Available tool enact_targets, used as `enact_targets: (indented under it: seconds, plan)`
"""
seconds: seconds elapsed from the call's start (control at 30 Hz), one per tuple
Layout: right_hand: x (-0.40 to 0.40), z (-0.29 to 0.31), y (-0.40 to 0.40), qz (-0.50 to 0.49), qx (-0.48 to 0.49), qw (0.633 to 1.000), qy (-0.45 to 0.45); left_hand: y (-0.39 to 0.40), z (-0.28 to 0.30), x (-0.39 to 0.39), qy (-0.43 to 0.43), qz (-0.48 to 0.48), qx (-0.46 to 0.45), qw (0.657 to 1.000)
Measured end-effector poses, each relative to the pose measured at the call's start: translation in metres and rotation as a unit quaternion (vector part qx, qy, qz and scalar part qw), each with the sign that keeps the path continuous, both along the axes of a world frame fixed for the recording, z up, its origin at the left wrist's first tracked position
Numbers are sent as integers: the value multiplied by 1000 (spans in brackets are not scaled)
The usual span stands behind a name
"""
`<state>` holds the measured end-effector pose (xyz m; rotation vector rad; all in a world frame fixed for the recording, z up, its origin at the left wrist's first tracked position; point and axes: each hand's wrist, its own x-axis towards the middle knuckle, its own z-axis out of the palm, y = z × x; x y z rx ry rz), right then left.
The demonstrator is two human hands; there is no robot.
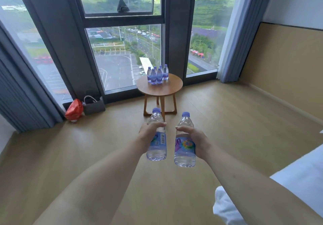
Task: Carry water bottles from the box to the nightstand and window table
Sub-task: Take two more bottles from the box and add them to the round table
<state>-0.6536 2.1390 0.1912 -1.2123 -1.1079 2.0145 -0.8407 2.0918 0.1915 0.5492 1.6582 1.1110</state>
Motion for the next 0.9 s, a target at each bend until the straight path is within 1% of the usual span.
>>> enact_targets:
  seconds: [0.17,0.3,0.53,0.7,0.9]
  plan:
    - [-38,-18,99,3,-21,1000,-11,97,-21,-34,-6,-5,-26,1000]
    - [-60,-27,202,28,-23,999,-7,194,-35,-56,13,7,-17,1000]
    - [-90,-15,380,58,-32,998,8,356,-18,-85,8,45,-7,999]
    - [-119,-15,469,68,-52,996,-6,443,-19,-105,3,50,-18,999]
    - [-158,-48,565,70,-48,996,-12,547,-55,-144,2,42,-47,998]
